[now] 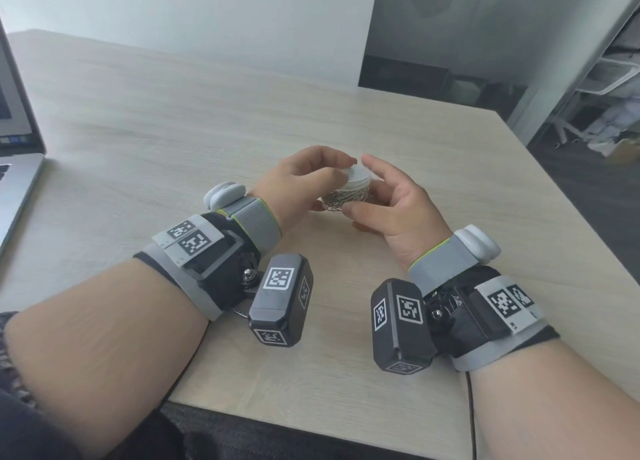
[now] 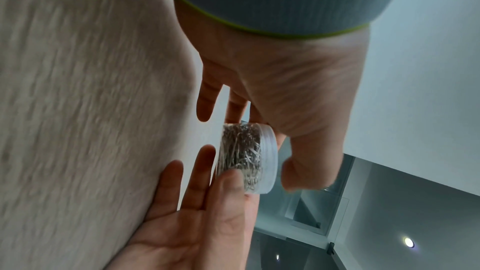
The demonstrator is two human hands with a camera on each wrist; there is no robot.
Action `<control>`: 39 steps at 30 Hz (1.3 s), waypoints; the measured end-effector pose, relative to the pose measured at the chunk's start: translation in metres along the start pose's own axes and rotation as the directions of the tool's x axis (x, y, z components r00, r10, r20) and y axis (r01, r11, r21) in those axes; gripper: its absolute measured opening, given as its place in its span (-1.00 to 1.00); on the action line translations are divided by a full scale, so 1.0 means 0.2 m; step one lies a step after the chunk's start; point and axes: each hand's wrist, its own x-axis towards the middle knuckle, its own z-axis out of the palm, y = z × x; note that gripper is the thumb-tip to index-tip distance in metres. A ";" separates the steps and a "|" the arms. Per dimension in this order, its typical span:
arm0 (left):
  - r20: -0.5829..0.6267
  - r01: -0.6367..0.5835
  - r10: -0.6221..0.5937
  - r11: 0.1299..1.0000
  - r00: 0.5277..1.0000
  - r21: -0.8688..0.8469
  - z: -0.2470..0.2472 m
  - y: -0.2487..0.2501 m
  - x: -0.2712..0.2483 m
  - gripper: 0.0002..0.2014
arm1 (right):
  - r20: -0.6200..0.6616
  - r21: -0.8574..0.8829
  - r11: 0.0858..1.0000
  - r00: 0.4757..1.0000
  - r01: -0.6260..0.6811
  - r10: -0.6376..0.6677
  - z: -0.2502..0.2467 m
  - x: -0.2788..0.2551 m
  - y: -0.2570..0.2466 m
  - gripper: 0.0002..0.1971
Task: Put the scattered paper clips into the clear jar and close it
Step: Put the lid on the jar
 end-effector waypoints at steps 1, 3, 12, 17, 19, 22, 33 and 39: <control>0.017 -0.006 0.006 1.000 1.000 0.007 0.00 0.00 0.00 -0.66 | 0.002 0.000 1.000 1.000 0.001 -0.001 0.00 0.00 0.00 -0.24; 0.033 -0.022 0.021 1.000 0.999 0.019 0.00 0.00 0.00 -0.48 | 0.023 -0.019 1.000 1.000 0.005 -0.005 0.00 0.00 0.00 -0.21; 0.012 -0.034 0.034 0.999 0.999 -0.018 0.01 0.00 0.00 -0.45 | 0.000 -0.043 0.999 1.000 -0.013 0.013 0.01 -0.01 -0.03 -0.25; -0.005 0.016 -0.017 0.998 1.000 -0.061 -0.01 0.00 0.02 -0.51 | -0.046 -0.025 0.999 0.998 -0.034 0.033 0.00 0.00 -0.01 -0.24; -0.011 0.019 -0.019 0.999 1.000 -0.034 -0.01 -0.01 0.02 -0.53 | -0.048 -0.030 0.999 0.998 -0.035 0.033 -0.01 0.00 0.00 -0.20; -0.014 0.009 -0.008 0.997 1.000 0.075 -0.01 0.00 0.02 -0.50 | -0.040 -0.085 0.996 0.999 -0.018 0.014 -0.02 0.01 0.01 -0.22; 0.020 0.013 -0.024 0.900 1.000 0.437 0.00 -0.03 0.01 -0.62 | 0.053 -0.464 0.885 0.997 -0.030 0.061 -0.03 0.03 0.08 -0.15; 0.024 0.035 -0.053 0.872 0.998 0.488 0.00 -0.04 0.01 -0.62 | 0.069 -0.528 0.849 0.995 -0.019 0.065 -0.02 0.04 0.10 -0.27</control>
